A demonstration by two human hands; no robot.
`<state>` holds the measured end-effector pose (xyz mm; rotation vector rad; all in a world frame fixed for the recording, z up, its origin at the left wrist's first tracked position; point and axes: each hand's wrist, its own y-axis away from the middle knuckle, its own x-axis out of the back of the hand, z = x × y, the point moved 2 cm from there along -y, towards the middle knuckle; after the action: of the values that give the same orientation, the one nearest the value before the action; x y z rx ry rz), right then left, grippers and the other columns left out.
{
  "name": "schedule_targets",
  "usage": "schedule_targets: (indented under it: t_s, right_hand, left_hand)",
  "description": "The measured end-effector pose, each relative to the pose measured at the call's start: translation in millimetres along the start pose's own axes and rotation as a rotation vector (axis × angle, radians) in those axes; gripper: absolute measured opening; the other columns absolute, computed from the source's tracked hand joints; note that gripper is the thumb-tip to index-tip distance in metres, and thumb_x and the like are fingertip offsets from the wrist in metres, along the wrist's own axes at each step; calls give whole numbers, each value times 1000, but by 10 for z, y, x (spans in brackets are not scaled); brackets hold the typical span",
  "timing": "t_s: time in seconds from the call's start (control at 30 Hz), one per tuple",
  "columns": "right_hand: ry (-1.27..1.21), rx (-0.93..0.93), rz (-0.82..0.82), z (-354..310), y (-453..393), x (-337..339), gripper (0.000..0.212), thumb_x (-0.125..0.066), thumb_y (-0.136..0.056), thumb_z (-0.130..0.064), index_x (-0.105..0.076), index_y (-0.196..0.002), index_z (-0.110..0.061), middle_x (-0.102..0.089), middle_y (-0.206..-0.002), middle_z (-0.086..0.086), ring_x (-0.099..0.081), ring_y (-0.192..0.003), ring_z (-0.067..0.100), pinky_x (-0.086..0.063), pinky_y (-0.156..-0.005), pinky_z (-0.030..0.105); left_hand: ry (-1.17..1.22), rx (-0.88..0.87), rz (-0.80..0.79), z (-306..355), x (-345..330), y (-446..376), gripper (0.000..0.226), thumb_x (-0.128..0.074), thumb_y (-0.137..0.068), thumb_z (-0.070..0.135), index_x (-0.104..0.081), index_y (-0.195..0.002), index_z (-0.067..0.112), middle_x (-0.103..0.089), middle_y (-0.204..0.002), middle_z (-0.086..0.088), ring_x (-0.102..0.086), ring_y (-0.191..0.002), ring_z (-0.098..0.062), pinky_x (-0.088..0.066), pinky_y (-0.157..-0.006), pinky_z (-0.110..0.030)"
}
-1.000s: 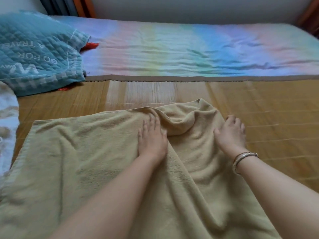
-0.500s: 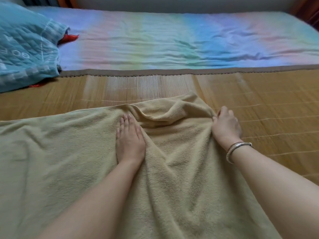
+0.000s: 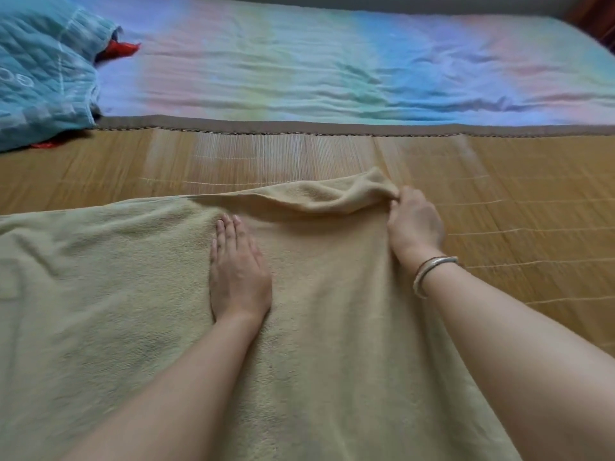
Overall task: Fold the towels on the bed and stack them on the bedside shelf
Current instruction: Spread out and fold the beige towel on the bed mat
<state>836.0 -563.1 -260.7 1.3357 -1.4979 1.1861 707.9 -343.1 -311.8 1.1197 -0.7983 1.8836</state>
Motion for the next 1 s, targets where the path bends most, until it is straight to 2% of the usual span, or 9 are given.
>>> schedule_targets:
  t_s: [0.1,0.2,0.3,0.43,0.57,0.63,0.73,0.9,1.0]
  right_hand:
    - [76,-71,10,133,-133,72,25,-37,-100,-25,-52,-111,-9,-56,-119,15,-54,-108,37,-39,-76,39]
    - [162,26,46,31,-153,83,30,-38,-100,-28,-53,-115,-7,-54,-120,16,-49,-112,36,-41,-84,43]
    - [126,98,91,-149,-130,9,33,-46,-95,-30,-48,-120,-9,-51,-121,16,-46,-112,35,-39,-88,43]
    - [-59,-193,-37,-136,-208,-54,57,-50,-92,-39,-34,-134,-4,-39,-136,20,-38,-126,39,-34,-101,45]
    - [-192,-343,-62,159,-144,9,58,-39,-97,-41,-33,-133,4,-42,-137,24,-42,-125,41,-35,-101,45]
    - [-223,-306,-55,317,68,75,46,-36,-99,-38,-41,-123,0,-49,-128,22,-47,-117,39,-39,-94,46]
    - [-210,-184,-18,511,520,199,27,-44,-97,-29,-42,-108,-5,-49,-115,18,-48,-106,36,-40,-85,44]
    - [-23,-29,-58,691,1185,390,24,-55,-91,-31,-45,-104,-13,-44,-106,9,-44,-102,27,-44,-84,43]
    - [82,41,-44,779,1433,478,20,-56,-89,-28,-49,-102,-16,-44,-102,6,-45,-97,26,-41,-80,39]
  left_hand:
    - [-48,-30,-16,-1,-10,6,56,-13,-101,36,-3,-153,17,2,-161,-4,6,-148,-14,3,-120,-31]
    - [-137,-41,-45,8,-29,-12,59,-12,-98,47,2,-152,28,7,-160,-3,9,-148,-18,4,-120,-35]
    - [-185,-32,-45,4,-48,-11,59,-9,-97,51,4,-151,32,9,-160,-4,8,-148,-20,3,-120,-37]
    - [-189,-30,-50,18,-38,-4,59,-10,-97,51,3,-151,32,8,-161,-4,8,-148,-21,3,-120,-38]
    - [-180,-33,-54,24,-33,5,59,-11,-97,50,4,-151,32,9,-160,-4,10,-148,-21,3,-120,-38]
    - [-189,-43,-61,33,-30,18,59,-11,-98,50,3,-152,31,8,-160,-6,9,-148,-22,2,-120,-39]
    - [-229,-64,-101,66,-13,25,56,-10,-99,48,-1,-152,33,6,-161,-5,8,-148,-27,1,-120,-43]
    - [-293,-164,-181,267,192,11,51,-16,-102,41,-10,-152,32,1,-161,1,2,-148,-29,0,-117,-51]
    - [-104,-247,-187,644,345,303,49,-24,-102,36,-24,-150,28,-10,-160,2,-2,-148,-23,-1,-119,-46]
